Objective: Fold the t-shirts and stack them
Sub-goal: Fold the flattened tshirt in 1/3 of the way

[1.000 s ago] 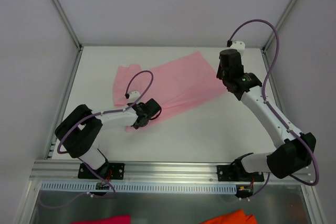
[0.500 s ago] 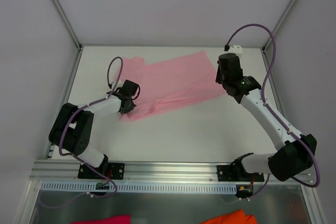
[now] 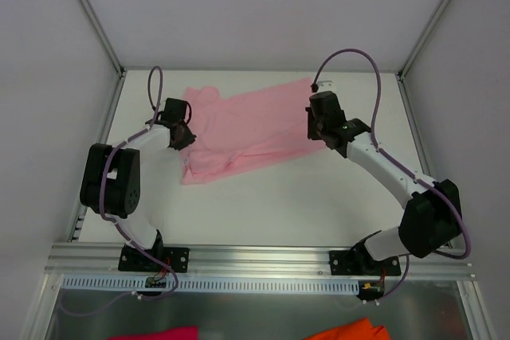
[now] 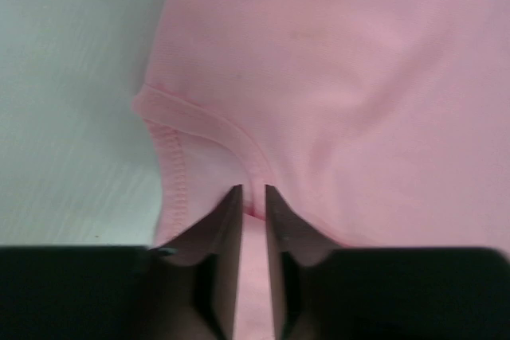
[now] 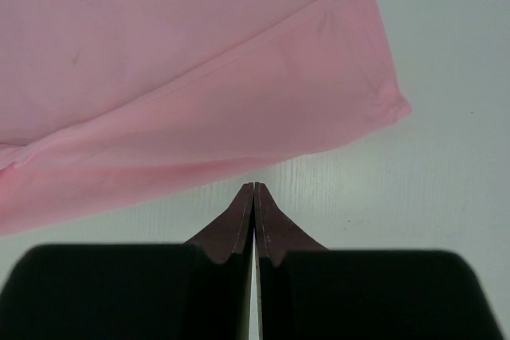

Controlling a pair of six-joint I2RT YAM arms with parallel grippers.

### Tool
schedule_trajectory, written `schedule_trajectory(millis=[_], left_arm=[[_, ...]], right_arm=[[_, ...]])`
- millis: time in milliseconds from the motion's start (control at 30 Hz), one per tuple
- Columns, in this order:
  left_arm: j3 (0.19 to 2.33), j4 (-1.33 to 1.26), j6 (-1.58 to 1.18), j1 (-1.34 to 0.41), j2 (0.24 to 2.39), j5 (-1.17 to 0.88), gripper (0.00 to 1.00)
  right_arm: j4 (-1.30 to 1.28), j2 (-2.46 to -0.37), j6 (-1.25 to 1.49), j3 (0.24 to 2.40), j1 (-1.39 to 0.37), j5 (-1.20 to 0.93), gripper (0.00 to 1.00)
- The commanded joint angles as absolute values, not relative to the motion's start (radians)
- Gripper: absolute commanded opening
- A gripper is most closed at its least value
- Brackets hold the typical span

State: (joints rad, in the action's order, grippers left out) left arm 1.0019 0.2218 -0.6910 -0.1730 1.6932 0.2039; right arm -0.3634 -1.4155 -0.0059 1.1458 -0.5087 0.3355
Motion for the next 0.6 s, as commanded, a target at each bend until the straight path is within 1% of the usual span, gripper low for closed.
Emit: schedule_trajectory(millis=[0,100,200,300,333,433,500,567], left_arm=[[1.055,0.135,-0.617,-0.181,1.599,0.110,0.22],[1.100,0.158,-0.592,-0.184,1.524,0.092,0.35],[1.105,0.138,-0.578,-0.195,1.471,0.039,0.34],[1.060,0.114,-0.555,-0.261,1.375,0.015,0.34],[1.046,0.114,-0.548,-0.287,1.318,0.021,0.35],[0.982,0.117,-0.532,-0.420,1.192,0.160,0.36],[0.928,0.110,-0.548,-0.475,1.120,0.169,0.35],[0.893,0.100,-0.557,-0.485,1.083,0.152,0.34]], right_arm=[[-0.301,-1.489,-0.034,1.144,-0.523,0.285,0.02],[-0.266,-1.571,-0.044,1.147,-0.532,0.264,0.01],[-0.244,-1.644,-0.057,1.169,-0.535,0.249,0.01],[-0.258,-1.729,-0.072,1.210,-0.535,0.253,0.01],[-0.253,-1.744,-0.077,1.216,-0.535,0.250,0.01],[-0.210,-1.775,-0.089,1.198,-0.538,0.264,0.01],[-0.190,-1.789,-0.089,1.190,-0.538,0.250,0.01],[-0.178,-1.798,-0.090,1.187,-0.545,0.252,0.01]])
